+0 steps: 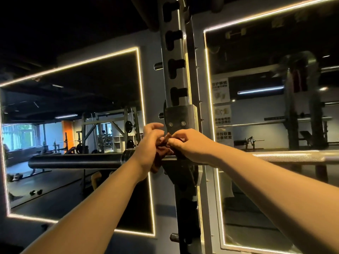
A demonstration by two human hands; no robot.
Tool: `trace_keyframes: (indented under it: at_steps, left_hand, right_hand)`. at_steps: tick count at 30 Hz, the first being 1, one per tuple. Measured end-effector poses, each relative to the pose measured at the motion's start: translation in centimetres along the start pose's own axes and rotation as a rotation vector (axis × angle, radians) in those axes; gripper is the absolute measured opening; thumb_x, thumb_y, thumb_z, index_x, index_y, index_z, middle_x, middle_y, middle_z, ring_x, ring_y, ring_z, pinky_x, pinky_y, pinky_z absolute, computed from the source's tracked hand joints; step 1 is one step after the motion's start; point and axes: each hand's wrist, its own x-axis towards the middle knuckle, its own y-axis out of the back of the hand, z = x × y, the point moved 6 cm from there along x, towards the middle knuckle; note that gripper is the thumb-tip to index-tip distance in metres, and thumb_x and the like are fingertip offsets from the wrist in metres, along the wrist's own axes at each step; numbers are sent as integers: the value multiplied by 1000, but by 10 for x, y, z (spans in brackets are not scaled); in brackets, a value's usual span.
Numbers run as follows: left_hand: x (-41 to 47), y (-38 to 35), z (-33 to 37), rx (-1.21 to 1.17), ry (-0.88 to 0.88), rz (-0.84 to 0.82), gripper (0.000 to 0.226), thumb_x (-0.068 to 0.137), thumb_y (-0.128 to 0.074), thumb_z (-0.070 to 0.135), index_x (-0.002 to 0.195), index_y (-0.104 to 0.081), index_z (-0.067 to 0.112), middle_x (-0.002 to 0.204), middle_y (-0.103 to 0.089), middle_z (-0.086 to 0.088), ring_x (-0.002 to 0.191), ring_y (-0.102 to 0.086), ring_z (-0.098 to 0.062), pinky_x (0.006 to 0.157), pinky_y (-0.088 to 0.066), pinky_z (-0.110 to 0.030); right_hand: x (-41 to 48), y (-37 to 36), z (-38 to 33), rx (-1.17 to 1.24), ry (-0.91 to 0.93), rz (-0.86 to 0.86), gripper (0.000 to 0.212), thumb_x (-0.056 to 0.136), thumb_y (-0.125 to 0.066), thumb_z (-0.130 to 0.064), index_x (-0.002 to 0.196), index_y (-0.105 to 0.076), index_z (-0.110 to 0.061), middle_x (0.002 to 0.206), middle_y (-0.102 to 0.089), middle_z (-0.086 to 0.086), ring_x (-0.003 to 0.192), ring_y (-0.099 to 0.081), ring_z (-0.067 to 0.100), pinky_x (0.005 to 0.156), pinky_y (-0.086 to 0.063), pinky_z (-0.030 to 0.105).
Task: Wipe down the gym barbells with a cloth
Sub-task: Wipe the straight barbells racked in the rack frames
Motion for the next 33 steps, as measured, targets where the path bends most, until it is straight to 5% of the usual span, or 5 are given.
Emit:
trace_keyframes:
  at_steps: [9,17,23,29,33]
  left_hand:
    - [7,-9,-14,606,-174,-23,20,105,-48,25,119,-63,27,119,-59,5,105,-58,-6,84,-46,-20]
    - [8,-20,-25,714,-218,-28,29,107,-37,18,111,-65,23,115,-54,6,114,-50,-7,97,-41,-24]
    - [1,-12,-25,652,-244,14,30,106,-39,19,100,-69,24,108,-59,4,105,-55,-6,94,-47,-29]
    - [-7,-12,-16,765,-290,51,30,105,-43,22,96,-71,25,102,-65,11,101,-57,0,83,-42,-17]
    - [-7,-31,-3,954,-388,101,32,103,-43,27,92,-73,22,95,-65,8,89,-58,-5,76,-46,-20]
  right_hand:
    - [-42,74,30,-713,-305,170,34,101,-61,-36,119,-59,-8,111,-59,8,101,-60,23,96,-51,39]
    - [-65,28,11,-256,-31,155,26,103,-44,-51,96,-50,-27,90,-61,-6,80,-63,10,74,-58,29]
    - [-75,21,17,-388,149,176,33,103,-53,-34,135,-49,-28,126,-52,-7,105,-56,7,90,-51,24]
    - [-103,54,45,-465,-144,444,50,91,-75,-26,134,-51,-18,131,-52,5,115,-55,21,98,-48,31]
    - [-86,28,15,-410,-128,573,32,103,-54,-32,130,-54,-16,131,-49,5,116,-51,20,106,-46,40]
